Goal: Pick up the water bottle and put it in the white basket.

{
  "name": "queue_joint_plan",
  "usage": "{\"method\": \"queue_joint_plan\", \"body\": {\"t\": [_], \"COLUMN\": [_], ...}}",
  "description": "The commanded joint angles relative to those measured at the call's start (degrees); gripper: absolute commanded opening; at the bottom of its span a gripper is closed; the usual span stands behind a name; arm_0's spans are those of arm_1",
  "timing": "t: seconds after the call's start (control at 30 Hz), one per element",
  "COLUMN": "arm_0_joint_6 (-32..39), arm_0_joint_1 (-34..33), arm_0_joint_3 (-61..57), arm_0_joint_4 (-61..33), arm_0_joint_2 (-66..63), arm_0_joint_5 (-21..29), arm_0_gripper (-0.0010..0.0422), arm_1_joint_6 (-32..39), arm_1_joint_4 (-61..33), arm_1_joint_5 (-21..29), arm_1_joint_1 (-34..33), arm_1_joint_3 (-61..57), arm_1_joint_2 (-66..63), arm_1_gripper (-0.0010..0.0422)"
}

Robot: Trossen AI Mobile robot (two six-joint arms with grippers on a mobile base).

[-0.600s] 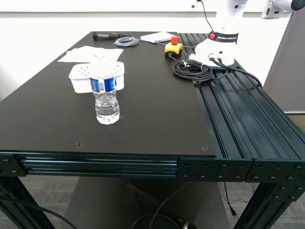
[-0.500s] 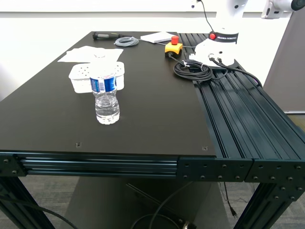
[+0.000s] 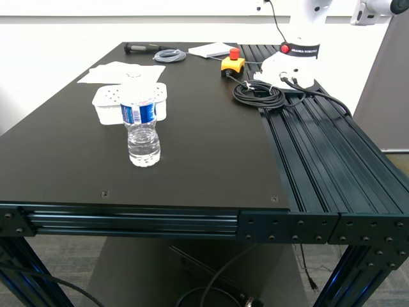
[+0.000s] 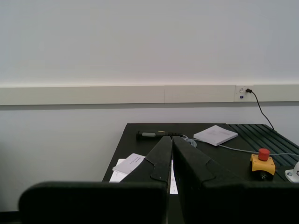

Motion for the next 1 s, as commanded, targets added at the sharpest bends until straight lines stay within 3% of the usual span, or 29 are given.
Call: {"method": "queue_joint_plan", "body": {"t": [0.03,0.13,0.4,0.73,0.87,1.0], "arm_0_joint_6": [0.0,0.0,0.0,0.0,0.0,-0.02], "arm_0_joint_1": [-0.02,-0.02,-0.02,-0.02,-0.02,-0.02], "arm_0_joint_3": [0.09,0.09,0.09,0.09,0.09,0.09], "arm_0_joint_4": [0.15,0.15,0.15,0.15,0.13,0.15], "arm_0_joint_2": [-0.02,-0.02,-0.02,-0.02,-0.02,-0.02], "arm_0_joint_5": [-0.02,-0.02,-0.02,-0.02,-0.02,-0.02], "arm_0_gripper": [0.0001,0.0001,0.0001,0.0001,0.0001,0.0001], "arm_1_joint_6": [-0.96,-0.7,6.97,18.8,18.82,18.75], "arm_1_joint_4": [-0.28,-0.74,-2.25,-14.71,-15.41,-15.93], "arm_1_joint_5": [0.85,5.7,26.43,37.94,40.7,40.68], "arm_1_joint_1": [-0.07,-0.07,-0.13,-0.26,-1.31,-3.37], "arm_1_joint_3": [-0.02,-0.02,0.0,-0.11,-0.13,-0.13], "arm_1_joint_2": [0.0,1.01,12.13,14.62,14.71,14.71], "arm_1_gripper": [0.0,0.0,0.0,0.0005,0.0048,0.0136]}}
